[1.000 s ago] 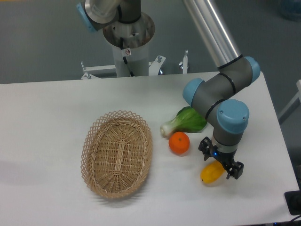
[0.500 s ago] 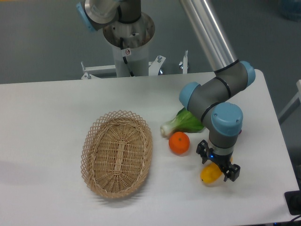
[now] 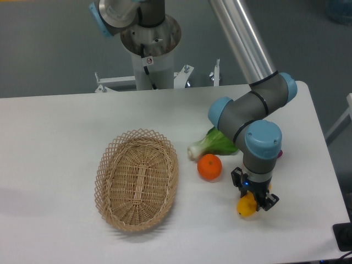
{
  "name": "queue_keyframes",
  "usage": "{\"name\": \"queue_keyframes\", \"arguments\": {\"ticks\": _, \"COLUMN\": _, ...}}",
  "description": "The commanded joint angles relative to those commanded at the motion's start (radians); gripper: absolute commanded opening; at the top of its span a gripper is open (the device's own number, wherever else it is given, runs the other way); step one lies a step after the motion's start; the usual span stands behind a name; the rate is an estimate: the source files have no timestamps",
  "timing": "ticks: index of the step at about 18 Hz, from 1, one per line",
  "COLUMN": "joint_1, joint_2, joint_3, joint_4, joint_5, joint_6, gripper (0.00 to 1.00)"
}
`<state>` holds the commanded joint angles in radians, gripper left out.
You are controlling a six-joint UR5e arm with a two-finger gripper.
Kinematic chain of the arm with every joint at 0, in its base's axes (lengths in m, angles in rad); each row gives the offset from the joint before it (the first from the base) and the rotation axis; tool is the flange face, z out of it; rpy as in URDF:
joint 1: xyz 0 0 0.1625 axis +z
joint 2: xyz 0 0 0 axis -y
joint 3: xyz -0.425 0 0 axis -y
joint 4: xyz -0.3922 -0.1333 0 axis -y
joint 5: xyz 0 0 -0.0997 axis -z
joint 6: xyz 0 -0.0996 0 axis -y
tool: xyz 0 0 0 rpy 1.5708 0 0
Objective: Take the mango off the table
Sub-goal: 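Close the gripper fingers around the yellow mango, then lift the held mango up and toward the wicker basket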
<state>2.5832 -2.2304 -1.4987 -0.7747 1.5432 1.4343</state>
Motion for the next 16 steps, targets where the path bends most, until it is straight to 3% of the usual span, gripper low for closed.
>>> {"name": "queue_keyframes", "arguments": {"ticks": 4, "joint_1": 0.003, "joint_2": 0.031, "joint_3": 0.021, "joint_4": -0.006, "joint_5": -0.027, "joint_6": -0.006, "gripper": 0.48}}
{"name": "queue_keyframes", "arguments": {"ticks": 7, "joint_1": 0.005, "joint_2": 0.084, "joint_3": 0.026, "joint_4": -0.02, "joint_5": -0.13, "joint_6": -0.04, "gripper": 0.48}}
{"name": "queue_keyframes", "arguments": {"ticks": 15, "joint_1": -0.058, "joint_2": 0.26, "joint_3": 0.017, "joint_4": -0.061, "joint_5": -0.303, "joint_6": -0.417, "gripper": 0.49}}
{"name": "queue_keyframes", "arguments": {"ticks": 16, "joint_1": -0.058, "joint_2": 0.285, "joint_3": 0.015, "joint_4": -0.087, "joint_5": -0.336, "joint_6": -0.443, "gripper": 0.49}}
